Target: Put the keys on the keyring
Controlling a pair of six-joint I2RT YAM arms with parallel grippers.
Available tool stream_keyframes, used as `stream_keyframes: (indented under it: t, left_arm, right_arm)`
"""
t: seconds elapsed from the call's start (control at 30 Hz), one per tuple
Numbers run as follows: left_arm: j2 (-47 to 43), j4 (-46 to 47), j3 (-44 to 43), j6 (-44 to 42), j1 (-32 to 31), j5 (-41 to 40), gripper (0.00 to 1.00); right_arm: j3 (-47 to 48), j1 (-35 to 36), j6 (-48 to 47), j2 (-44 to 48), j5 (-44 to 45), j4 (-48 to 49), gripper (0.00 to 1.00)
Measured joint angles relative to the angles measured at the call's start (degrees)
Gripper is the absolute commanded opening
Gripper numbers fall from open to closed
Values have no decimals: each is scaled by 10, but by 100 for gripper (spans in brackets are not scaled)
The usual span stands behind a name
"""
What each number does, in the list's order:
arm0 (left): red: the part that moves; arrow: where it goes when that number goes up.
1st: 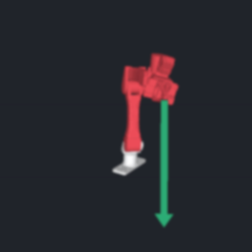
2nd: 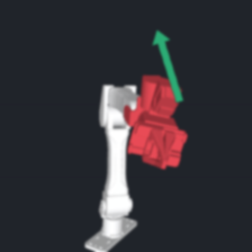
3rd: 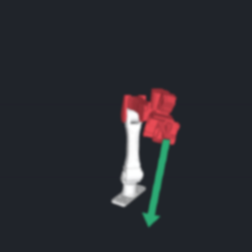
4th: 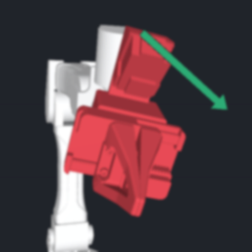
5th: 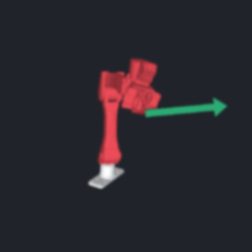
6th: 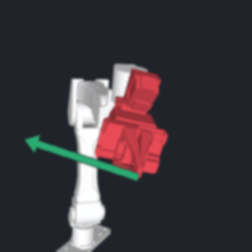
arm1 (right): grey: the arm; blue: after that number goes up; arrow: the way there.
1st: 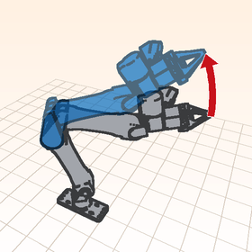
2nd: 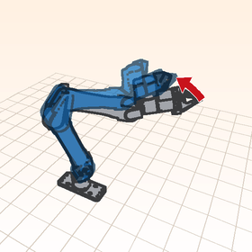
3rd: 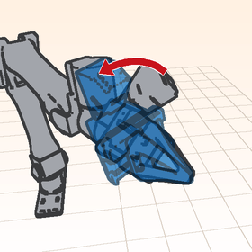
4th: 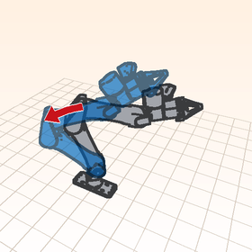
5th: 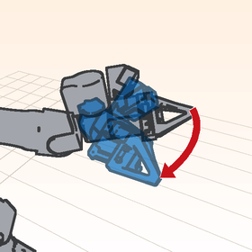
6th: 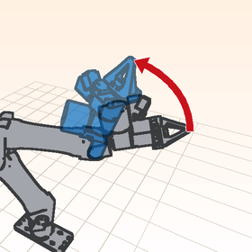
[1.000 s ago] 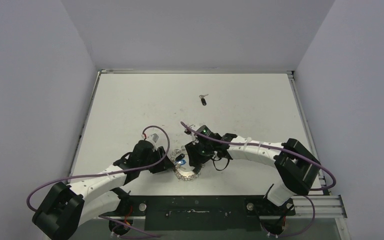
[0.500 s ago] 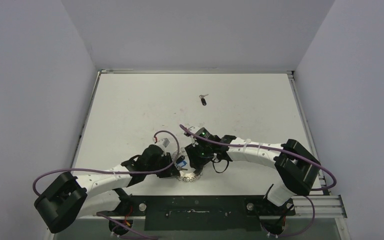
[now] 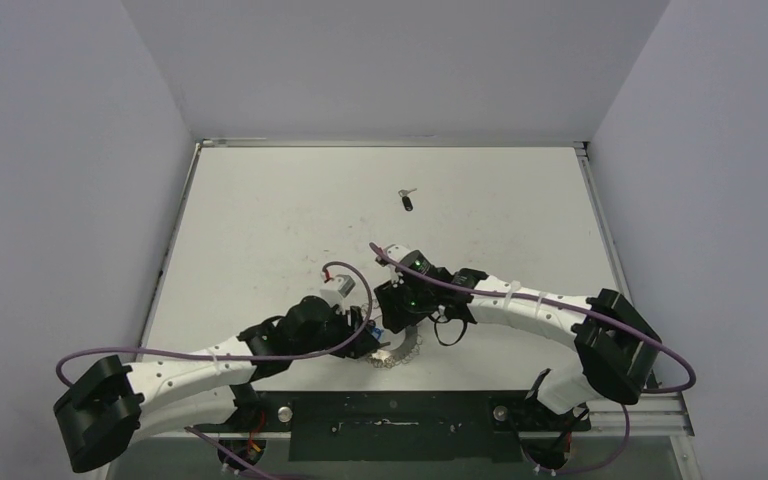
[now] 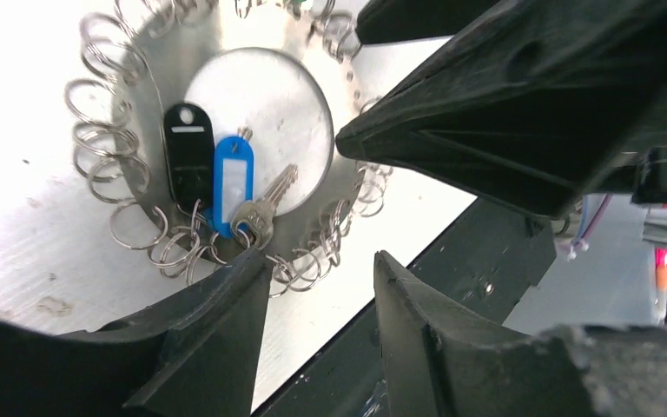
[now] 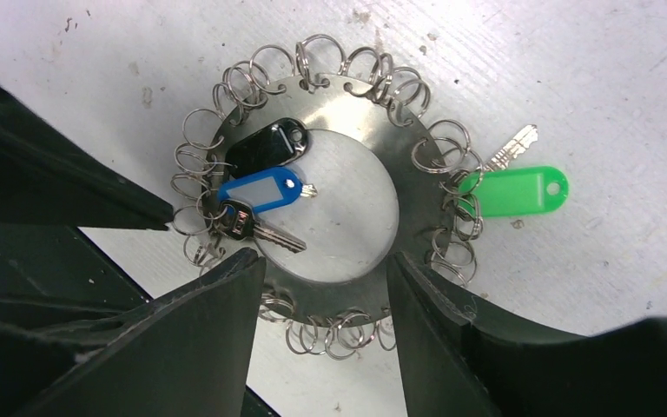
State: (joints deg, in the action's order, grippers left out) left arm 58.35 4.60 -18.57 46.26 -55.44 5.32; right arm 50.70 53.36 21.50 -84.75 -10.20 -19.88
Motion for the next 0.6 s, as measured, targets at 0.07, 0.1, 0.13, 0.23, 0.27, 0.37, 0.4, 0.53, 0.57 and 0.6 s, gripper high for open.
stream_keyframes:
  t: [0.07, 0.1, 0.13, 0.23, 0.27, 0.37, 0.4, 0.53, 0.57, 0.6]
  left_arm:
    - [-39, -15, 0, 0, 0, -24, 47]
    - [-54, -21, 0, 0, 0, -34, 47]
    - [-73, -32, 0, 0, 0, -46, 47]
    - [-118, -64, 4, 1, 0, -81, 47]
    - [-129, -77, 5, 3, 1, -92, 47]
    - [-146, -114, 6, 10, 4, -118, 47]
    - [-147, -126, 7, 12, 7, -125, 47]
    - [-137, -148, 12, 18, 33, -122, 47]
    - [-130, -147, 14, 20, 41, -118, 46]
    - [-120, -146, 16, 22, 52, -108, 46]
  right_arm:
    - [-2, -4, 0, 5, 2, -1, 56]
    - [-3, -5, 0, 7, 2, -1, 56]
    - [-4, -7, 0, 8, 1, -2, 56]
    - [-7, -12, 0, 8, 1, -1, 56]
    - [-9, -14, 0, 8, 0, -1, 56]
    - [-12, -16, 1, 8, -4, 2, 56]
    - [-14, -16, 2, 8, -6, 5, 57]
    - [-20, -17, 2, 6, -9, 9, 60]
    - [-21, -17, 2, 6, -10, 10, 60]
    - [-23, -17, 2, 6, -10, 11, 61]
